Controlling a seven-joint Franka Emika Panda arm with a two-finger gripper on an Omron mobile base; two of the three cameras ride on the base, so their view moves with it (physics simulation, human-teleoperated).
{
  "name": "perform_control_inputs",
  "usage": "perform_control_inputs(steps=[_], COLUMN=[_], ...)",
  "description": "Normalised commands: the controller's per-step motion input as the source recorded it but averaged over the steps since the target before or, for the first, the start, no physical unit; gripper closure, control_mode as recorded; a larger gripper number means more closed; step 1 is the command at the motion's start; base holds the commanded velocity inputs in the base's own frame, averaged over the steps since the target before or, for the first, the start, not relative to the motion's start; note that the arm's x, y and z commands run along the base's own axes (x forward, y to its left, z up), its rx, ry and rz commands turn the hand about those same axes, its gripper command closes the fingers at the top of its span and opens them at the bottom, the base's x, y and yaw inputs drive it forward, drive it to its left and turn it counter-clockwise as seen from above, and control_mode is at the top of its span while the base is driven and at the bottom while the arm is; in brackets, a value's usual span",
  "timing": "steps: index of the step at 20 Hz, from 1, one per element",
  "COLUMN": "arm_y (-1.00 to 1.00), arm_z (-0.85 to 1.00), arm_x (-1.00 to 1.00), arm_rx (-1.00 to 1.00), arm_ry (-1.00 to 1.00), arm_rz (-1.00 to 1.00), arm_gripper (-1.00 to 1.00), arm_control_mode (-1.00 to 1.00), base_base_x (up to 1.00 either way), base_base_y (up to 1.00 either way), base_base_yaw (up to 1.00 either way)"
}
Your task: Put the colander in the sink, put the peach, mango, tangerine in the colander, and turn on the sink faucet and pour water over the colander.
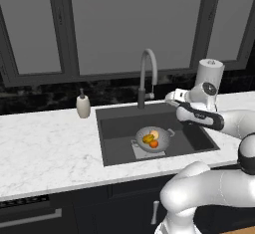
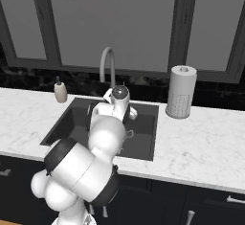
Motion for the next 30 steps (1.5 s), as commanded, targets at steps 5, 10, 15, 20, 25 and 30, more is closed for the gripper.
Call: perform_control_inputs(steps=[5,10,15,20,25,30], arm_y=[-0.59,-0.68,-0.13,0.07,0.34,0.0], arm_z=[0.54,0.27,0.29,0.23,0.0,0.04], arm_x=[-0.11,-0.38,-0.65,-0.45,-0.35,-0.59], arm_rx=[0.11,0.25,0.17,0.04,-0.04,0.27], arm_ry=[0.13,-0.01,-0.06,0.09,0.2,-0.01], arm_rz=[-0.1,-0.11,-0.36,-0.47,-0.45,-0.51], arm_gripper=[-1.0,-1.0,-1.0,-1.0,-1.0,-1.0], arm_control_mode=[-1.0,-1.0,-1.0,-1.0,-1.0,-1.0], base_base_x=[0.0,0.0,0.0,0.0,0.0,0.0], base_base_y=[0.0,0.0,0.0,0.0,0.0,0.0], base_base_yaw=[0.0,0.0,0.0,0.0,0.0,0.0])
